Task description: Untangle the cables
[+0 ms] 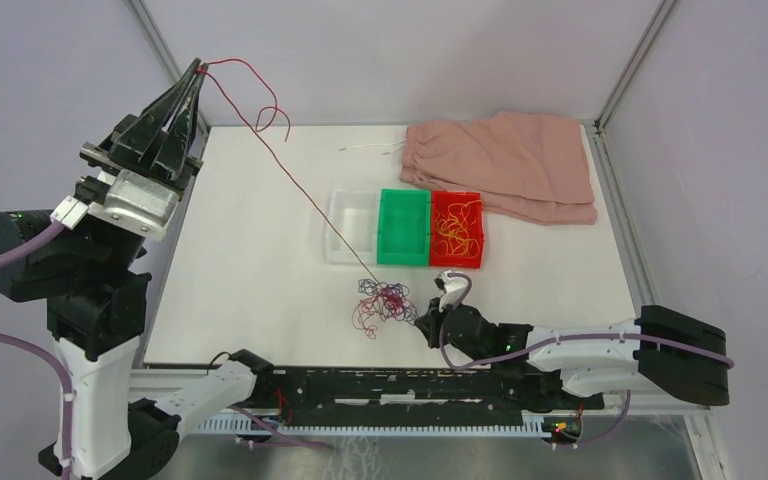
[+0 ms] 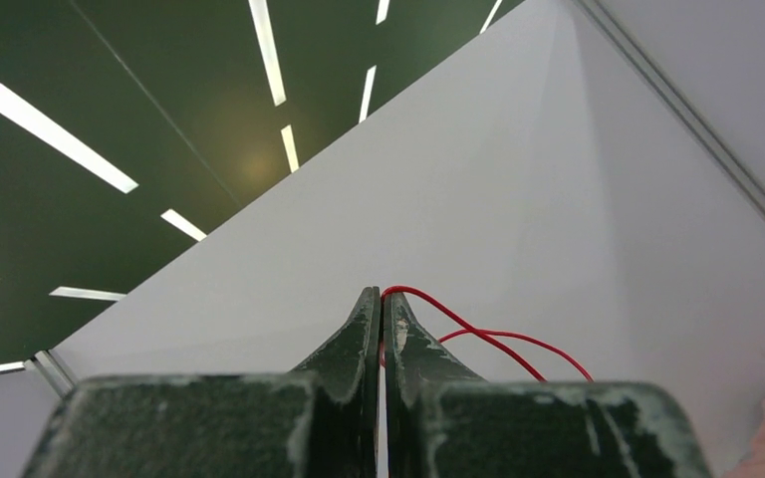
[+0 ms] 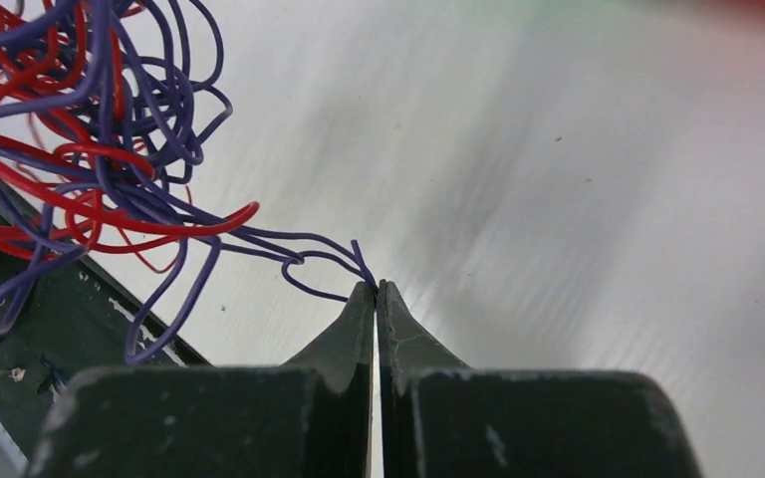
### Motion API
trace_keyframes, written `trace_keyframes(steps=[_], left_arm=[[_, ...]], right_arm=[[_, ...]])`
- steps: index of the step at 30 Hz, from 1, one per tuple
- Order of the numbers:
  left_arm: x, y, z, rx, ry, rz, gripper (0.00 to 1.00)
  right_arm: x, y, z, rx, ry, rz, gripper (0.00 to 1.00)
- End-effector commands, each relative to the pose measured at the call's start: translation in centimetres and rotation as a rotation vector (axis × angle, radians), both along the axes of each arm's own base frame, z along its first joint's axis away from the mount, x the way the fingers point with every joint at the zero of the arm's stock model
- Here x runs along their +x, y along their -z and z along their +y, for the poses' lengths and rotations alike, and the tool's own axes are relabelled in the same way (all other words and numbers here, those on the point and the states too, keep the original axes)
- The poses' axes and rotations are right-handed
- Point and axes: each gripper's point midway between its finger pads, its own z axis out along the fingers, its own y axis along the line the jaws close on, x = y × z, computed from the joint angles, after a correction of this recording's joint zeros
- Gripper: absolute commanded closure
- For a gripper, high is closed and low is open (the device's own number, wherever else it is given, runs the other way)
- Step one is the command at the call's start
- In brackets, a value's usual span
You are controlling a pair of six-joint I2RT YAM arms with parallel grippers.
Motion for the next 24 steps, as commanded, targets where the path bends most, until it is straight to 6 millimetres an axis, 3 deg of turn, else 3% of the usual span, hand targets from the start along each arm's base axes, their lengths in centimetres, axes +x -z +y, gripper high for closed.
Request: trace_keyframes(steps=[1,4,8,12,18,22,24], left_arm=[[-2.5,-5.2,3.6,-0.076,-0.162,-0.203,0.97],[-2.5,-8.8,6.3,-0.148,-0.323,-0.290,0.97],[-4.6,-12.6,9.3,-0.236,-0.470,-0.425,0.97],[-4.9,-13.3,9.4,-0.258,-0.463,-0.440,0.97],[-1.9,-8.3,7.5,-0.137,-0.443,-0.322,0.97],[1.5,-2.9,5.8,-0.060,-0.393,-0.125,0.97],[3.2,1.4,3.7,0.016,-0.314,-0.007,0.96]], right_arm=[[0.6,1.4,-3.4,-0.102,0.105,0.005,0.99],[0.7,2.5,-5.2,-0.154,0.162,0.018,1.00],[0.0,4.3,-6.8,-0.161,0.200,0.064,0.99],[-0.4,5.2,-7.8,-0.182,0.229,0.102,0.99],[-0.8,4.3,-7.0,-0.150,0.206,0.126,0.98],[-1.2,1.8,-5.4,-0.085,0.128,0.112,0.78],[-1.2,-0.2,-4.5,-0.053,0.076,0.079,0.63]])
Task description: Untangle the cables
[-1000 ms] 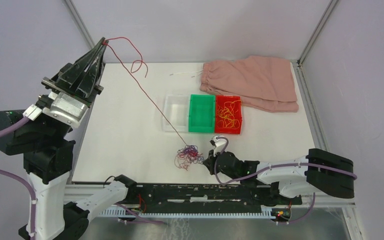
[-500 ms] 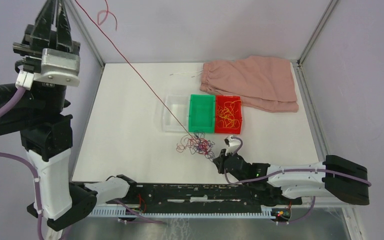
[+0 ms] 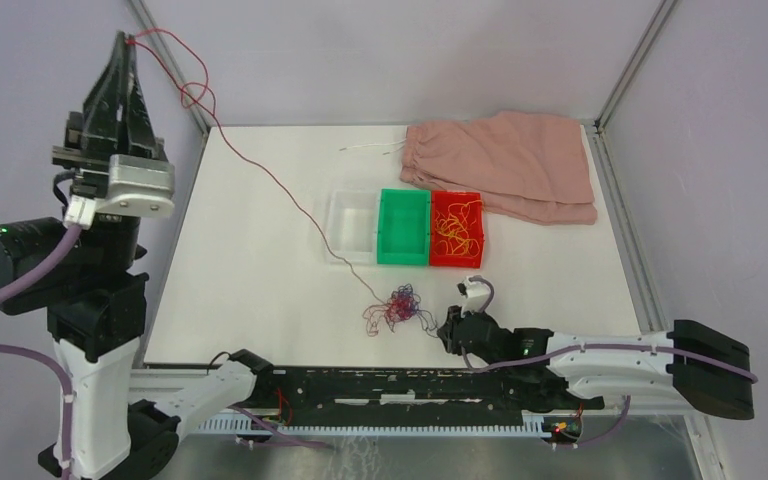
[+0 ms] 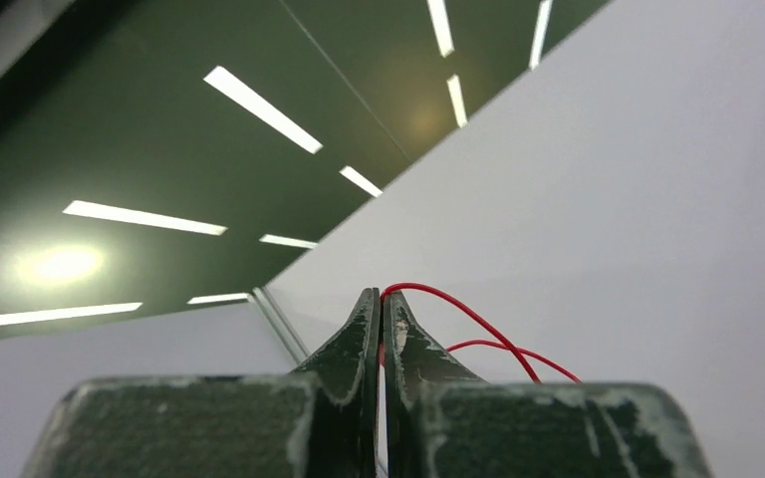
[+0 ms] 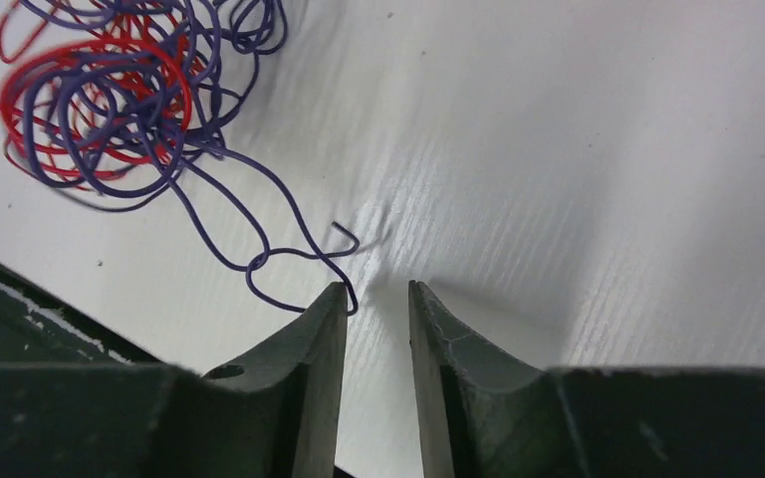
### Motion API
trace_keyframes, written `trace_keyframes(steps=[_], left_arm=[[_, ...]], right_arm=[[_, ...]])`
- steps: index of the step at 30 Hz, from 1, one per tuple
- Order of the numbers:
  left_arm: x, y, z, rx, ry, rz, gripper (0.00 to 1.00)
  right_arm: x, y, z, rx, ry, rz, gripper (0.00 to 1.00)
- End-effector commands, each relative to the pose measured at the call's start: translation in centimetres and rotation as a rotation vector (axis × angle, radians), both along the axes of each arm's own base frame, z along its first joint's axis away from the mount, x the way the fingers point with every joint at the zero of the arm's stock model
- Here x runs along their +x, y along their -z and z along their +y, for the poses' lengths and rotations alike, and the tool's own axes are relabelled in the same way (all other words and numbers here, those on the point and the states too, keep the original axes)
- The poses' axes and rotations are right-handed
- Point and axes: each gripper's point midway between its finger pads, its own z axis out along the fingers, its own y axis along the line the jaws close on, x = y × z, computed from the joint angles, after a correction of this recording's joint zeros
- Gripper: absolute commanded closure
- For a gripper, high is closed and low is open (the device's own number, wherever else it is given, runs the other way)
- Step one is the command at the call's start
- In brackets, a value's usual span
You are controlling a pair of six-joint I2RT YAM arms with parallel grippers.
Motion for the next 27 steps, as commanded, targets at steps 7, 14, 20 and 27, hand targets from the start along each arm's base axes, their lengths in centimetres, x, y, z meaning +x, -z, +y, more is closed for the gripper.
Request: trace_keyframes(steps=[7,14,20,27], left_arm=[[5.1,18.4,-5.4,0.136,0.215,0.534,0.97],[8.1,30.4,-4.0,0.241,0.038,0.757,0.97],[11.3,41.6,0.4,0.352,-0.246,0.995,0.97],[11.6,53.2,5.5,0.469,-0.337,1.323,0.69]], right_arm=[[0.3,-10.3,4.5,0.042,-0.278,-0.200,0.38],[-0.1,-14.0,9.5,0.004,-0.549,-0.333,0.34],[0.3,-12.6,12.8,-0.112,-0.681,-0.330,0.35],[1.8,-10.1,13.3,-0.106,-0.620,-0.245,0.39]])
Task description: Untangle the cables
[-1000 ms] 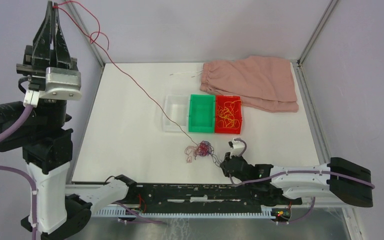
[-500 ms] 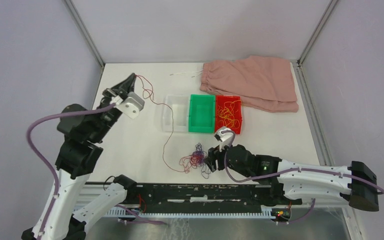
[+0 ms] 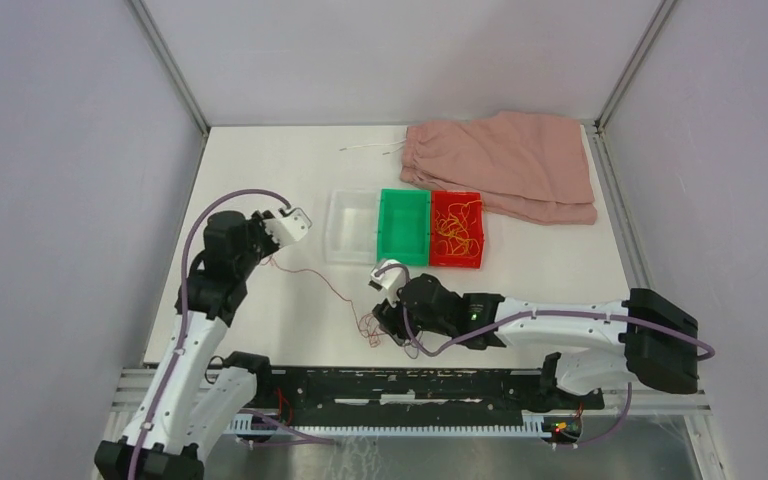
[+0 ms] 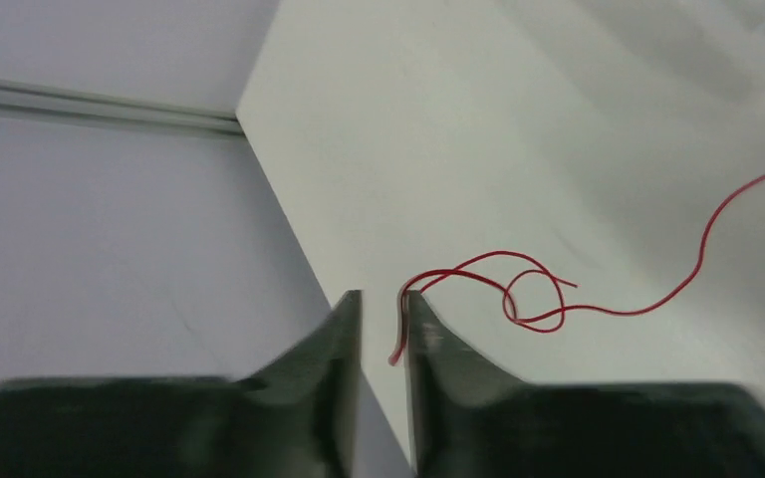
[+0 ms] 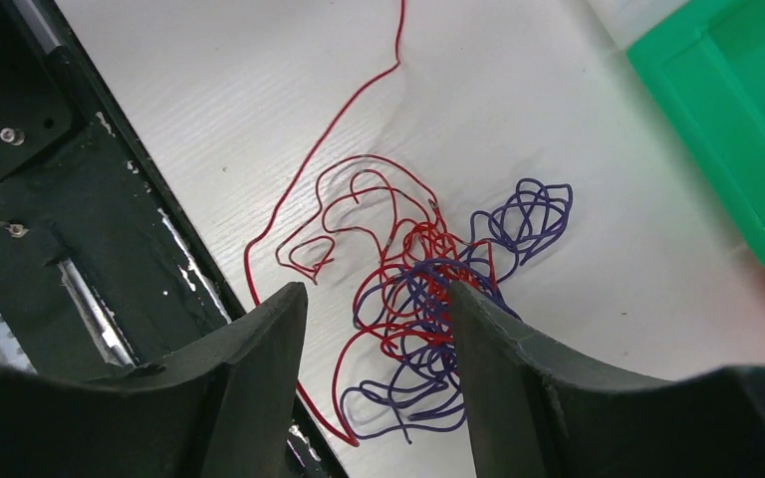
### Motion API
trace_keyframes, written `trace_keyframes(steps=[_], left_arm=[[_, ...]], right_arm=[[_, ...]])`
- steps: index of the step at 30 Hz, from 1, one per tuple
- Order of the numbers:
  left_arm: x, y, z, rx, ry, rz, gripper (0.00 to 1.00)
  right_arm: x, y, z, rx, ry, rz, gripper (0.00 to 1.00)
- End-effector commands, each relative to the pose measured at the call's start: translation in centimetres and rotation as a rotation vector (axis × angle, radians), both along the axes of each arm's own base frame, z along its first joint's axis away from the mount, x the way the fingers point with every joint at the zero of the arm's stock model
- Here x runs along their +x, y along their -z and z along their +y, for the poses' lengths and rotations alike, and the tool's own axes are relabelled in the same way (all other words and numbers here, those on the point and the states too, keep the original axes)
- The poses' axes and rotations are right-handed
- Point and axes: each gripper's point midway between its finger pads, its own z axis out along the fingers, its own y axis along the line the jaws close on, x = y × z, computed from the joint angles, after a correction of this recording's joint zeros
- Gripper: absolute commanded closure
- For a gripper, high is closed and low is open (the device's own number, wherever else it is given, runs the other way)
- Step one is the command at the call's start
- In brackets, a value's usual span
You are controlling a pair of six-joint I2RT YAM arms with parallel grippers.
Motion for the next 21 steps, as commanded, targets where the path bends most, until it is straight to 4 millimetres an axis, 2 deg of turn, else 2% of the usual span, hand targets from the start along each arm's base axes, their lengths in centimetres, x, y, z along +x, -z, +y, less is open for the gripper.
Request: trace_keyframes(steps=[1,2,3,5,7,10,14,17,21], left_arm=[[-0.8,5.3,1.7,0.073,0.019,0.193,0.33],[-1.4,6.6,1.2,0.063,0.046,0.259,0.05],[-2.3,7.6,0.3,0.034,0.094,0.330,0.00],[-4.5,8.2,-2.5,-0.051,0.240,0.450,0.01],[-7.2,7.3,-5.9,-0.123,0.464,0.515,0.01],[-10.6,5.4,-9.8,-0.232,0.721,0.528,0.01],[-12.3,3.7,-14.6,-0.380,0.870,0.543,0.01],[-13.7,4.6,-17.7,-0.381,0.939,0.578,0.00],[-13.9,6.6,-21.2,-0.366,0.938,0.597,0.02]], right_arm=[[1.4,-1.4,1.4,0.088,0.023,0.020,0.40],[1.5,-1.2,1.2,0.090,0.032,0.035,0.40],[1.7,-1.0,1.0,0.093,0.044,0.046,0.40],[2.0,-0.9,0.6,0.109,0.063,0.069,0.41],[2.2,-0.9,0.2,0.131,0.078,0.092,0.41],[2.7,-1.4,-0.2,0.157,0.100,0.101,0.41],[3.2,-2.0,-0.4,0.193,0.127,0.115,0.41],[3.8,-2.8,-0.7,0.235,0.165,0.123,0.42],[4.7,-3.6,-1.8,0.266,0.239,0.111,0.42]])
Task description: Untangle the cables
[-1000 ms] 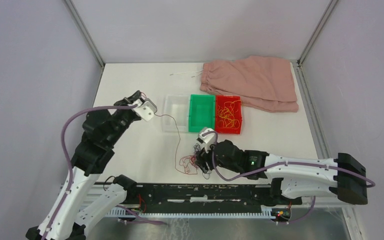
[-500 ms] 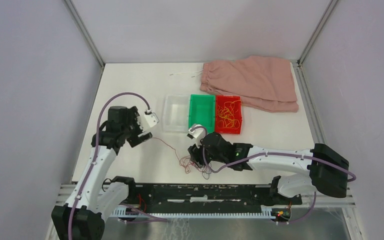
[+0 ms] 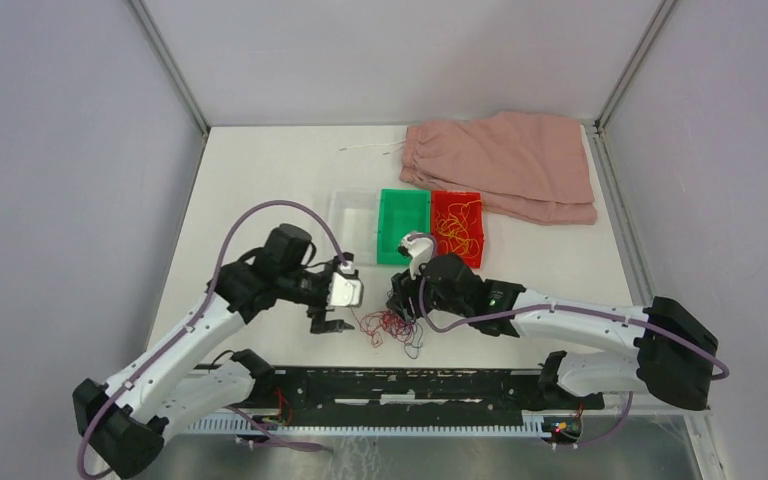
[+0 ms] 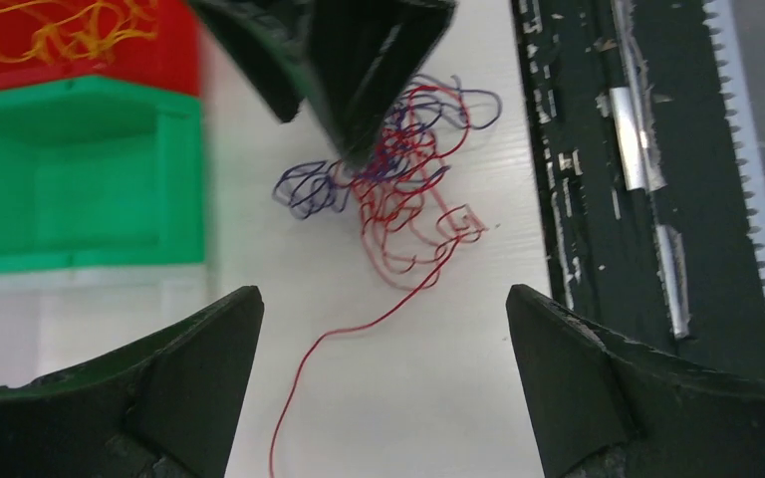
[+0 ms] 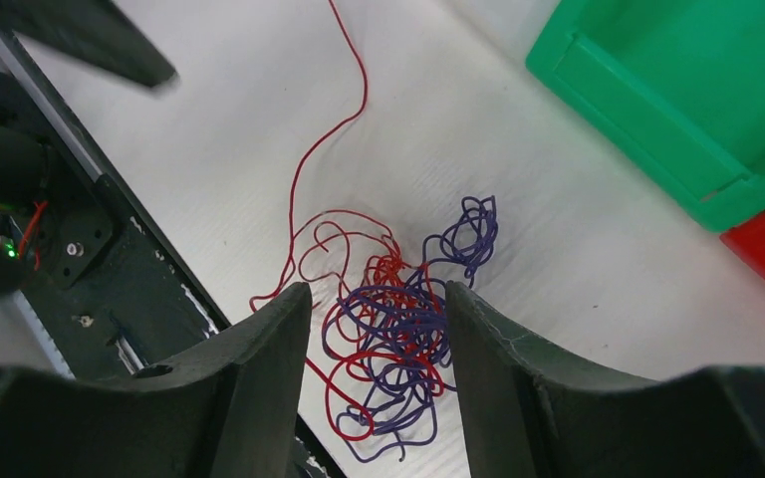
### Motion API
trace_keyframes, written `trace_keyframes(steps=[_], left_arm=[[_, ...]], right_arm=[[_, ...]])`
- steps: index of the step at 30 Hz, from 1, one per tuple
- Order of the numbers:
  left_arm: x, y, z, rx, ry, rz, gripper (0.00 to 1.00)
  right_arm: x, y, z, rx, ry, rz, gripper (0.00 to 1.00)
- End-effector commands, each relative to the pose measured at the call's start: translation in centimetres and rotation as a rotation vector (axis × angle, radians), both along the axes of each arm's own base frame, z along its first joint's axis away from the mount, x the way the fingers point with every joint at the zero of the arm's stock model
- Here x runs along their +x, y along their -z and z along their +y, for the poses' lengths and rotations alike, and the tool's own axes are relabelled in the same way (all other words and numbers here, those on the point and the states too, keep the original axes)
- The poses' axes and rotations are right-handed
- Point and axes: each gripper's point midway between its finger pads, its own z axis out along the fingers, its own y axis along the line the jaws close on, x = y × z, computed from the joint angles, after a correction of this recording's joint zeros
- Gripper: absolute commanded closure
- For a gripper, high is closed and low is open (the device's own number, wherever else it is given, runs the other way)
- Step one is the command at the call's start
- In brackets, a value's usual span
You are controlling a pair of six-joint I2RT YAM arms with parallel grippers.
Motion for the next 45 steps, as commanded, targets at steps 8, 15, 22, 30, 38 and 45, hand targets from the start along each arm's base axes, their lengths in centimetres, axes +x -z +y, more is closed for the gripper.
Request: trace_keyframes(steps=[8,15,22,30,38,45], left_arm=[[-0.5,4.2,-7.0,-0.024,-0.055,0.163,0.08],[-1.6,7.0,-7.2,0.023,-0.075,0.236,0.21],[-1.1,8.8,-7.2,0.055,-0.112,0.222,0.57],[-0.3,7.8,-6.9,0.077,-0.117,0.174,0.95],[0.0,0.5,-4.7,0.052,-0.057,-0.064,0.97],[-0.5,-1.6,-2.6,0.029,-0.071,-0.163,0.97]], right_arm=[[2.6,-3.8,-3.8,0.099,0.226,-0.074,0.44],[3.1,-4.1,-6.9,0.118,0.339,-0.108,0.49],[3.2,-4.0,-7.7,0.137,0.375,-0.109,0.53],[2.9,-3.9,-7.2,0.169,0.341,-0.108,0.51],[2.0,-5.4,-4.0,0.237,0.185,-0.108,0.32],[0.5,-7.6,0.0,0.327,-0.035,-0.130,0.30]])
